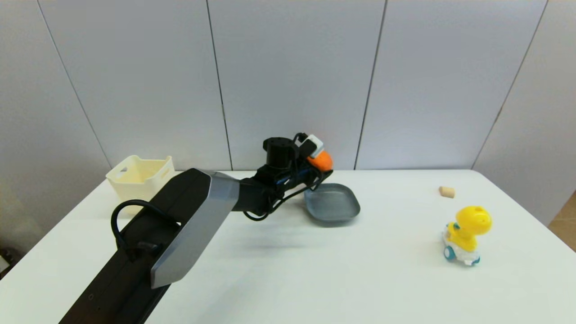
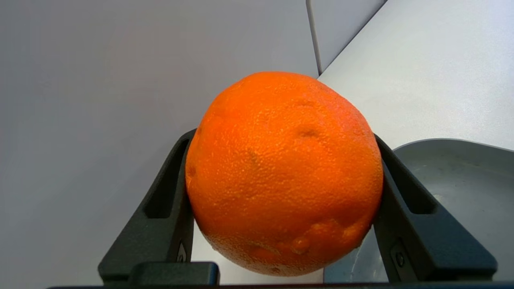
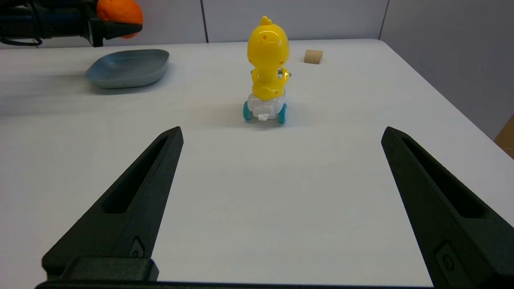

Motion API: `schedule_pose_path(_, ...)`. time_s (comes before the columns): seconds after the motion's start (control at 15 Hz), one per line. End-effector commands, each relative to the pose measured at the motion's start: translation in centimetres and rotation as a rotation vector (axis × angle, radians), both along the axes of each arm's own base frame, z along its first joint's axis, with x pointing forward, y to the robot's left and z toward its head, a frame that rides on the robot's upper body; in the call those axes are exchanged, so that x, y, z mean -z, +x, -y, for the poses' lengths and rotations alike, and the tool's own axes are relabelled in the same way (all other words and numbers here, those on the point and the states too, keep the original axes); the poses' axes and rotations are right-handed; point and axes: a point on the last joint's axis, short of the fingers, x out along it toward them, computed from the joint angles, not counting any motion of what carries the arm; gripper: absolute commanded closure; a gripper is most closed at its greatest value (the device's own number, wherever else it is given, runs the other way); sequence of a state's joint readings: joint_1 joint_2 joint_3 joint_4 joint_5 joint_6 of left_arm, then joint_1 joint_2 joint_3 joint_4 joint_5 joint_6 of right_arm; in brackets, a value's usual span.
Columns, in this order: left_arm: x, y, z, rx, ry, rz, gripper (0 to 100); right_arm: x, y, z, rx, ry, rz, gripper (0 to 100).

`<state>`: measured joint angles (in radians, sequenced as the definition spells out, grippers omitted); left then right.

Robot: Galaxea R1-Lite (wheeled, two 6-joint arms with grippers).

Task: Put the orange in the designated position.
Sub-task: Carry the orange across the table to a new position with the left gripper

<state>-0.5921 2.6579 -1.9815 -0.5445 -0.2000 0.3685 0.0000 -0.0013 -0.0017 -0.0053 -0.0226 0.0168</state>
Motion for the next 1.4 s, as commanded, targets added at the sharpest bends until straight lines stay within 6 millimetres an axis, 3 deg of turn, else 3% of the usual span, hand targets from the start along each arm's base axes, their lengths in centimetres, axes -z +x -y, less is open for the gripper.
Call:
schedule_pose_path(0.07,-0.28,-0.02,-0.01,0.003,-0.004,0.009,100,0.00,0.00,0.00,0.000,0.000,0.001,0)
schedule_pose_path(1.4,0.36,0.04,-0.03,0.051,-0.003,-0.007,100,0.00,0.00,0.00,0.000,0.000,0.001,0)
